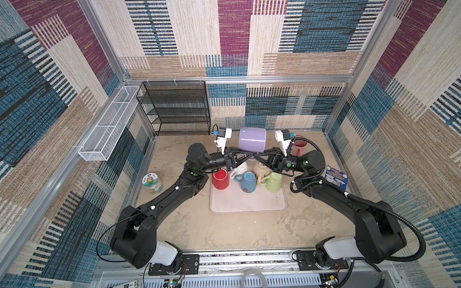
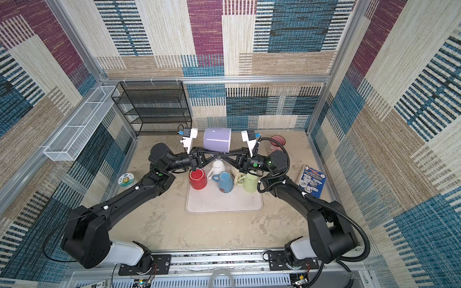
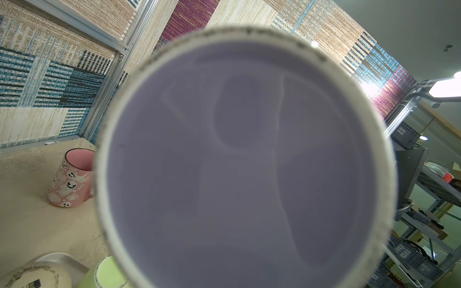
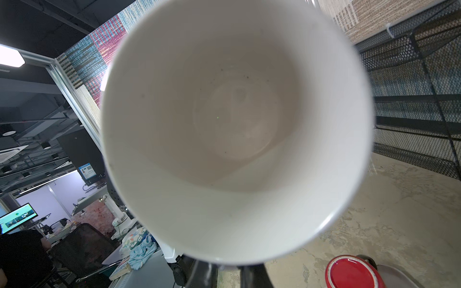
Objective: Turn the mug right side up
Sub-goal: Pass the mug.
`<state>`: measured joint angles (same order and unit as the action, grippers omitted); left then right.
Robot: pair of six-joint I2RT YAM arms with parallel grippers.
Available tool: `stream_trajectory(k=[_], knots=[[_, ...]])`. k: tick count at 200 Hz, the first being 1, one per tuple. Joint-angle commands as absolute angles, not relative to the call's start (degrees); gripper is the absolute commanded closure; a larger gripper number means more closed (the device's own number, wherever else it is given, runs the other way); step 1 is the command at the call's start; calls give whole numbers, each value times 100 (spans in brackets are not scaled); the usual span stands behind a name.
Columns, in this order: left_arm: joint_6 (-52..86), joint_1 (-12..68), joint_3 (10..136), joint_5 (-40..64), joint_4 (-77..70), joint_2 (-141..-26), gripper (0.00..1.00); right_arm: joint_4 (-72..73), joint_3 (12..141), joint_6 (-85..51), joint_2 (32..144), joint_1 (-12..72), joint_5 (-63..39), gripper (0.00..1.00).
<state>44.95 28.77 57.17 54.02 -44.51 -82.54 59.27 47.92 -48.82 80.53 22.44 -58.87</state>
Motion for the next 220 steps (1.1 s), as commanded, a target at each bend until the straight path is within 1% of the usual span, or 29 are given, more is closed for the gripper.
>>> stream_trajectory(k=[1,22,61,101,134,190,208,214,220], knots=[[4636,2909,5639,5642,-4619,-8271,100,6407,4736,-4893,7980,2263,-5637,100],[4641,2909,5598,5649,-4592,-8305,100,6338,4633,-4789,7855,2262,-5553,100],[4717,2929,5217,5521,-4899,-8386,84,6089,4327,-4573,7611,2260,-5459,100],[4454,3042,4871,5371,-4883,-8351,74,5662,3924,-4220,7283,2265,-5241,100],[4230,3154,4749,5235,-4797,-8306,69,5699,3741,-4183,7243,2266,-5142,100],[3902,3160,4672,5098,-4509,-8013,68,5845,3779,-4245,7339,2266,-5324,100],[3827,3155,4681,5081,-4425,-7917,66,5842,3788,-4245,7348,2262,-5391,100],[3789,3151,4686,5067,-4372,-7887,61,5845,3789,-4252,7347,2267,-5418,100],[3747,3147,4690,5055,-4331,-7853,60,5847,3795,-4255,7340,2262,-5460,100]])
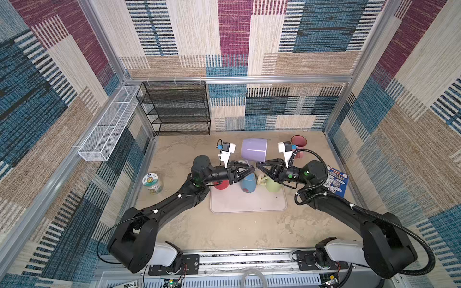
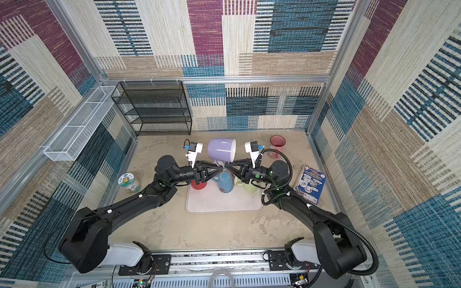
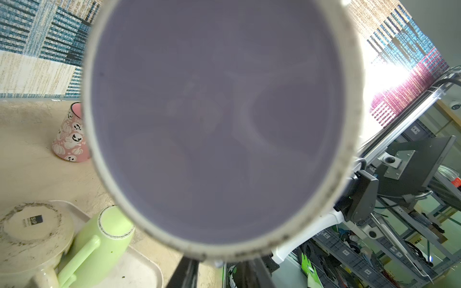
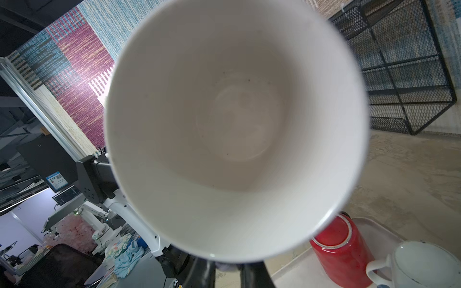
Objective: Turn the mug right side up
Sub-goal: Pass the mug.
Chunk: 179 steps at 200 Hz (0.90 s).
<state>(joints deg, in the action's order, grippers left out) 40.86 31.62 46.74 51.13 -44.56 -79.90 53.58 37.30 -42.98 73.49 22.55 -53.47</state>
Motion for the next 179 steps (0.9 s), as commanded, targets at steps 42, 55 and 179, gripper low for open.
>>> stream_trajectory(k=[42,55,179], knots=[[3741,3138,4663,5027,-4398,-7745,59,5866,3842,-4275,7337,2261,-5739,100],[3776,3131,4659,5025,-4477,-7747,60,5937,3855,-4332,7377,2265,-5827,100],[3891,3078,4578,4989,-4742,-7699,100,5930,3959,-4399,7452,2275,-6003,100]])
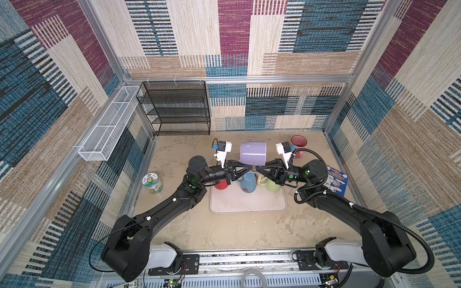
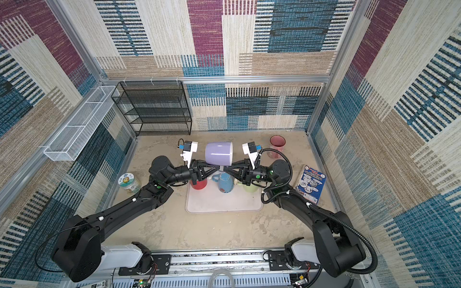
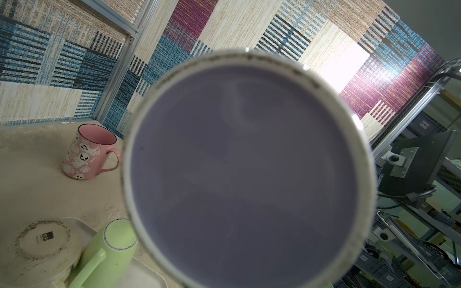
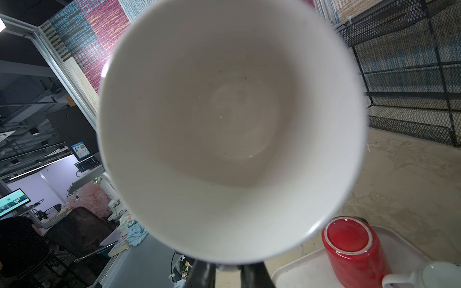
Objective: Turn the mug right side up
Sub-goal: Pass the mug.
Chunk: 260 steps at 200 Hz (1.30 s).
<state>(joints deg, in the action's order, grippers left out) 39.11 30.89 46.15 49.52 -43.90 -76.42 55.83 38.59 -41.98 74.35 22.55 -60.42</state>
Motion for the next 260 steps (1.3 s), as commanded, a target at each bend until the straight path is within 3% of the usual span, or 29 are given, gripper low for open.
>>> stream_trajectory(k=[1,26,60,99,151,204,247,260], knots=[[3896,3082,4579,4991,-4749,-7703,100,5932,3963,-4400,7459,2272,-6005,100],[3916,3083,4585,4997,-4796,-7717,100,5959,4037,-4447,7498,2297,-5978,100],[3978,3085,4593,5001,-4895,-7735,100,5942,4165,-4434,7574,2355,-5940,69],[4003,3093,4649,5028,-4899,-7743,100,6022,4253,-4438,7677,2451,-5843,60],[4025,3092,4652,5072,-4907,-7717,100,6147,4291,-4473,7698,2461,-5664,71],[4110,3093,4658,5102,-4984,-7743,100,6261,4250,-4482,7717,2463,-5434,100],[4008,3094,4700,5059,-4710,-7662,100,6121,4201,-4418,7630,2461,-5303,100],[3858,3094,4771,5008,-4314,-7605,84,6031,4147,-4351,7540,2461,-5236,100]])
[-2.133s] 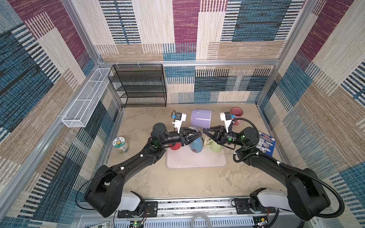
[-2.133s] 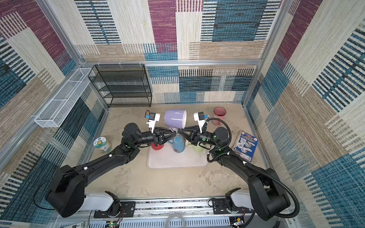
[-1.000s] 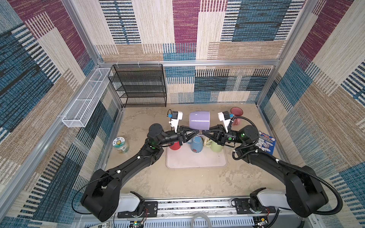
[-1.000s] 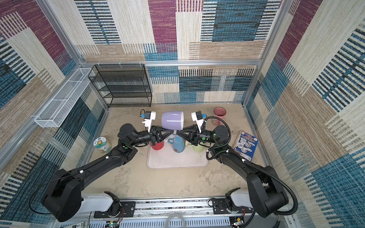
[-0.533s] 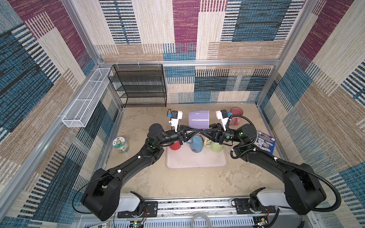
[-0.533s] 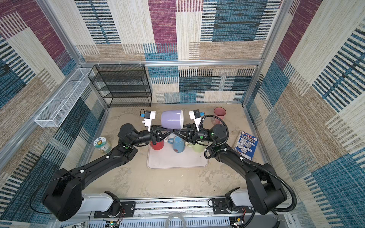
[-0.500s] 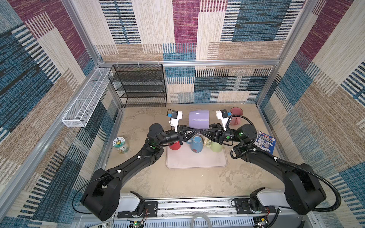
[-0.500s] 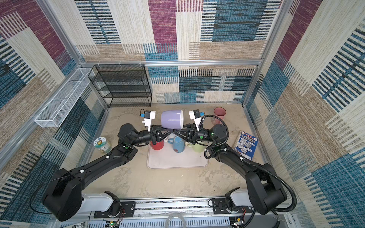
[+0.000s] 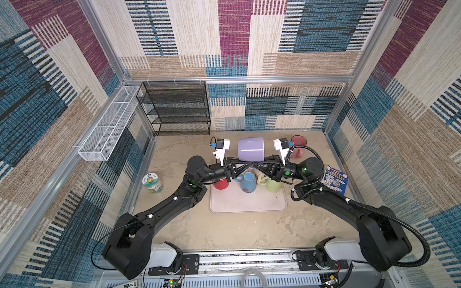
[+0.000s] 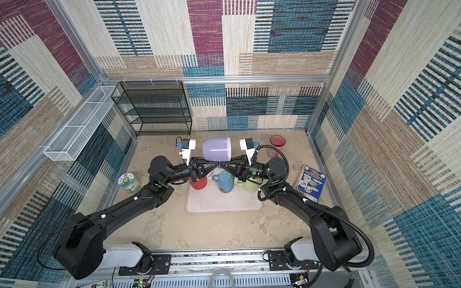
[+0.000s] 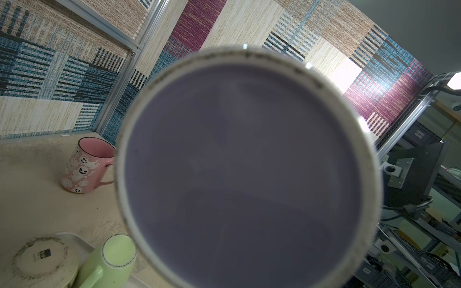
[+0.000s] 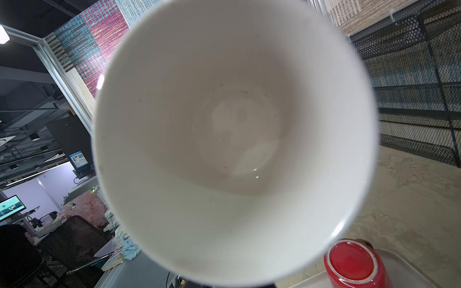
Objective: Turn the mug right side up
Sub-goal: Pass the mug, then place the mug at the top-right of the table.
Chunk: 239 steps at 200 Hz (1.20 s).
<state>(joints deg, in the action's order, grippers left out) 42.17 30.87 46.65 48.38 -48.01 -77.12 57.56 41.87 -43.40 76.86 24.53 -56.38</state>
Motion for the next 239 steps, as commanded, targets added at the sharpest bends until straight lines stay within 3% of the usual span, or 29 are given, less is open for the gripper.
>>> stream_trajectory(k=[1,32,36,46,86,129,182,239], knots=[[3845,3094,4781,5005,-4288,-7599,83,6026,4143,-4347,7532,2461,-5228,100],[3565,3089,4679,4755,-3846,-7351,68,5592,4050,-4078,7278,2461,-5058,100],[3532,3089,4668,4725,-3780,-7326,59,5486,4066,-4044,7263,2461,-5030,100],[3453,3092,4671,4648,-3627,-7248,48,5249,4087,-3946,7211,2461,-4940,100],[3030,3085,4757,4072,-2437,-6836,21,4456,4138,-3674,6902,2452,-4620,100],[2219,3076,5302,2575,19,-6357,15,2693,4624,-3072,6737,2443,-3983,100],[1503,3072,6145,344,2332,-6105,11,364,5828,-2356,7420,2370,-2677,100],[1450,3065,6630,-229,3458,-6122,10,-1303,7157,-1849,8338,2211,-1398,100]])
